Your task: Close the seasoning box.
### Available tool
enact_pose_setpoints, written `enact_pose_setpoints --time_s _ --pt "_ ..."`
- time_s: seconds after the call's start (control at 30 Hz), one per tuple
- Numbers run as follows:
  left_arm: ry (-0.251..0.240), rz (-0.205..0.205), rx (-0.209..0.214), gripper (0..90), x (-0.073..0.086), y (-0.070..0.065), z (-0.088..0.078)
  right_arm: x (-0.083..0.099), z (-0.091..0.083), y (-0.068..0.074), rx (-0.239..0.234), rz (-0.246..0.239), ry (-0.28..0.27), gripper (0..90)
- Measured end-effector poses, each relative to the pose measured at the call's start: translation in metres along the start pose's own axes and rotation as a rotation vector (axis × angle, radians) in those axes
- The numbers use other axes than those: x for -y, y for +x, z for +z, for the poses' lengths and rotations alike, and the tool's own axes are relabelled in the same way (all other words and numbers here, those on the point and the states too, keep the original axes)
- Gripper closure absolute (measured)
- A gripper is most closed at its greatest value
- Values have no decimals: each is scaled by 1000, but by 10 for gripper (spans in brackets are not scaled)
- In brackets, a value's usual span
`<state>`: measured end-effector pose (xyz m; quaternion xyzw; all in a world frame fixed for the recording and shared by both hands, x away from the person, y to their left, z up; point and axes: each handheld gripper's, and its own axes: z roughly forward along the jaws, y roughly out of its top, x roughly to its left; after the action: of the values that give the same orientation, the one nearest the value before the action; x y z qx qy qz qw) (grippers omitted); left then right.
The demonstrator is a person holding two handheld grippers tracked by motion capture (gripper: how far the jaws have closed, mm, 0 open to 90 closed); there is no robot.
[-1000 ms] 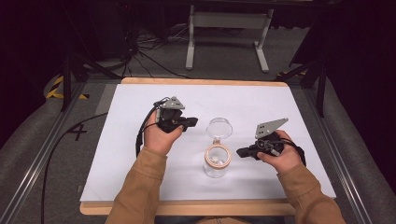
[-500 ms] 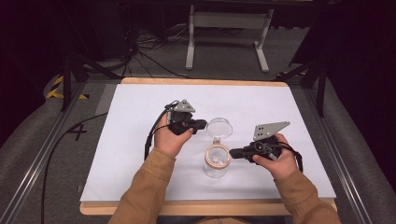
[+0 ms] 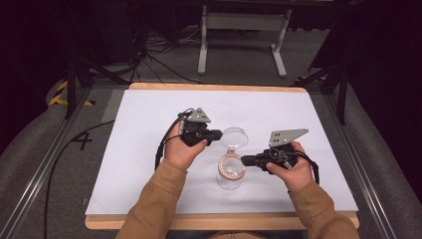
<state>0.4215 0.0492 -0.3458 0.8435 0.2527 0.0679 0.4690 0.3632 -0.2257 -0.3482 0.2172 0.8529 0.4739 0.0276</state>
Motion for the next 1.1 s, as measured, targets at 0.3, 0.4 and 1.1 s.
enact_pose_setpoints --time_s 0.3,0.4,1.1 --pt "15 -13 38 855 1 -4 -4 -4 -1 1 -13 2 -20 900" --pt "23 -16 66 852 1 -5 -5 -5 0 1 -20 -2 -16 900" --pt "137 -6 83 776 3 4 -18 -8 1 13 -36 -20 75 900"
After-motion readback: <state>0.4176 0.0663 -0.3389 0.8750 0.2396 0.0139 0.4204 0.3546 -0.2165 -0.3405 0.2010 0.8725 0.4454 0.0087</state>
